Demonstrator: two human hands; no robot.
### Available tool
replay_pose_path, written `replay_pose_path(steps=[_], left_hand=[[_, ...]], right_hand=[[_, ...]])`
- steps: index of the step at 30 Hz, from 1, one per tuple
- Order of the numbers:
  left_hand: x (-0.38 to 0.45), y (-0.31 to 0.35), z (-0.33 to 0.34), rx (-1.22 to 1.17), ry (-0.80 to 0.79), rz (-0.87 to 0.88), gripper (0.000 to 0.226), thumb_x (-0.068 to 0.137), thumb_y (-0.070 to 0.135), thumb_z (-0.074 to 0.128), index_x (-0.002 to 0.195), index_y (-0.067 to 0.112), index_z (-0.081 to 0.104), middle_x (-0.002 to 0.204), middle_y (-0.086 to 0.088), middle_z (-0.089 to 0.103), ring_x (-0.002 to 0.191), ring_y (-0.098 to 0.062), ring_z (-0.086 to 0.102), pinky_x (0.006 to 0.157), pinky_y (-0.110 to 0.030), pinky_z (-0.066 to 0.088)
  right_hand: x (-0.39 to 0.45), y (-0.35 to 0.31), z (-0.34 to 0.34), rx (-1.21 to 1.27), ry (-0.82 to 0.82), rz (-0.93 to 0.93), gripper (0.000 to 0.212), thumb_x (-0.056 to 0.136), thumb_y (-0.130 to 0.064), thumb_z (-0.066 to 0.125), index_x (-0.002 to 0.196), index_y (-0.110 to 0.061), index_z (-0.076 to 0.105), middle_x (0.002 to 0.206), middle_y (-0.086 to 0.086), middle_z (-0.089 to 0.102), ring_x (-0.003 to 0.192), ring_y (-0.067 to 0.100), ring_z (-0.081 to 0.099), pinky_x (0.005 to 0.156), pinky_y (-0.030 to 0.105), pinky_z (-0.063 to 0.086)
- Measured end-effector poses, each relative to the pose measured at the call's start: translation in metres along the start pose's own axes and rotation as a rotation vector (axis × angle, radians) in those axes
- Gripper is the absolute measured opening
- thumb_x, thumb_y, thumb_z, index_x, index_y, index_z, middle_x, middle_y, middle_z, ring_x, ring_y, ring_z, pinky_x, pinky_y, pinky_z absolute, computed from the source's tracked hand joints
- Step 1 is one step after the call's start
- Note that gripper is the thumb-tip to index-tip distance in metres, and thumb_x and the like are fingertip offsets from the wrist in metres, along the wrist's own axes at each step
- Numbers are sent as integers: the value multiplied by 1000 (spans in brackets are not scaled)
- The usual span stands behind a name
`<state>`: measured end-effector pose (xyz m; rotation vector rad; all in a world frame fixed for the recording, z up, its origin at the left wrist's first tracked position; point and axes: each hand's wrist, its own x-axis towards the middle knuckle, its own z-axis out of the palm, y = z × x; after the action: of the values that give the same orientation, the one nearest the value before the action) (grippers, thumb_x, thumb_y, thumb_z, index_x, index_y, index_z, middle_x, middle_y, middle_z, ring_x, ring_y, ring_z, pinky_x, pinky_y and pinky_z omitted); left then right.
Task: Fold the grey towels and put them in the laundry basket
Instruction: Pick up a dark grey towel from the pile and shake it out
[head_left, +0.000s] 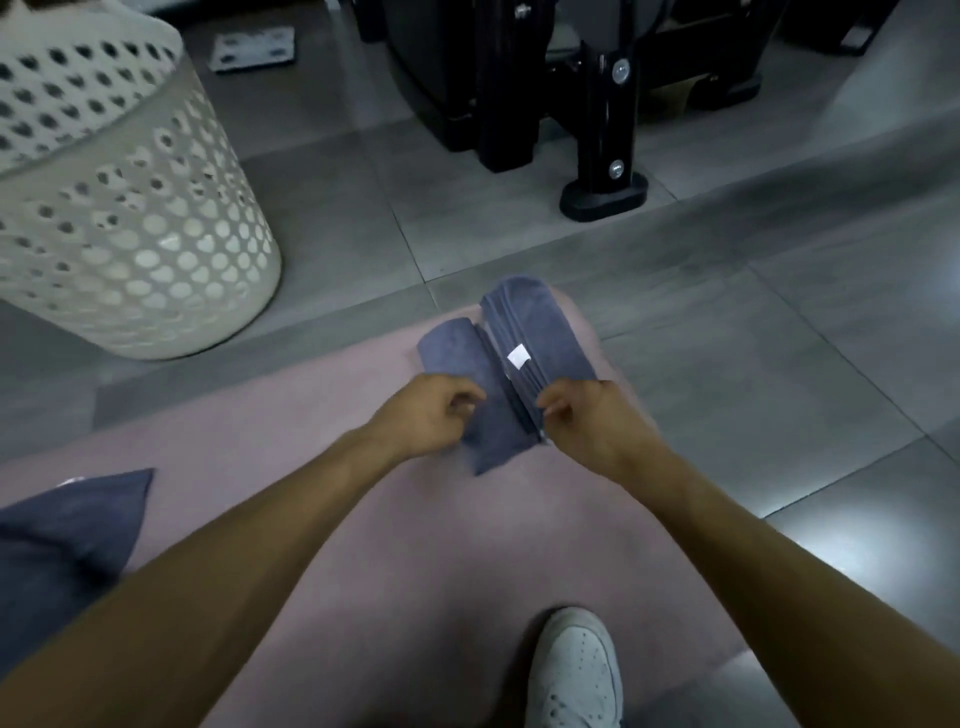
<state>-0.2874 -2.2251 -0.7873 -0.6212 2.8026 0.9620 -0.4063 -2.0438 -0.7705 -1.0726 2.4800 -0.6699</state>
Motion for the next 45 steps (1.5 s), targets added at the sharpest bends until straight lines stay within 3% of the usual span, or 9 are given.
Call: replay_pose_path(steps=[5,8,15,19,21,26,33,39,45], left_hand=[[-122,18,-46,-127,122,-110,30,87,3,51,102,17,72,91,10,69,89,-9,65,81,-13,47],[-190,19,-72,-149,166,-193,30,88,6,50,101,21,71,92,8,70,87,-7,65,71,-6,45],[-332,2,-122,-182,299,-350,20,91,14,56,98,29,67,92,6,71,86,-14,67,83,-30,54],[-405,-38,-119,-167,327,-449,26,88,11,53,93,34,63,94,10,71,88,-11,67,86,-27,53],[-433,-66,-106,-186,360,-508,23,89,8,54,97,24,69,94,7,71,90,-15,67,85,-25,51],[-465,-146,-64,-139,321,-649,20,89,12,57,103,11,72,105,-5,73,101,-23,65,89,-26,48],[-470,-234,-34,28,260,-771,37,88,15,50,122,23,61,116,-10,65,98,-33,64,78,-41,54],[-436,-274,-21,264,193,-929,68,94,20,52,150,25,16,154,-16,13,126,-37,42,88,-45,49],[-427,-276,-53,275,356,-855,34,90,7,47,117,20,63,107,-9,66,97,-30,64,74,-37,51]], right_hand=[[-40,-90,-19,85,-72,-246,21,81,2,54,92,-3,72,91,11,72,87,28,64,71,21,39],[-68,-149,-32,39,-223,-271,24,86,-9,54,104,-15,69,100,2,69,87,19,60,77,27,51],[-133,-264,-34,-337,-381,-589,29,86,-18,53,112,-25,62,111,3,61,103,24,56,83,31,50],[-164,-311,-3,-369,-450,-629,29,85,-16,55,112,-23,62,112,3,60,105,24,56,80,29,48],[-175,-330,23,-315,-465,-618,27,84,-16,54,109,-23,64,113,3,61,101,23,58,83,30,51],[-191,-358,105,-178,-534,-553,21,84,-15,52,98,-23,66,110,3,62,95,20,60,85,34,54],[-172,-367,172,-102,-534,-482,21,83,-12,53,92,-23,68,102,-2,67,89,14,62,82,30,54],[-149,-357,200,-52,-524,-400,16,85,-12,57,85,-25,65,95,-5,67,81,9,62,67,15,47],[-141,-350,203,-7,-528,-356,16,86,-12,58,90,-23,69,93,-6,68,78,4,62,62,9,42]])
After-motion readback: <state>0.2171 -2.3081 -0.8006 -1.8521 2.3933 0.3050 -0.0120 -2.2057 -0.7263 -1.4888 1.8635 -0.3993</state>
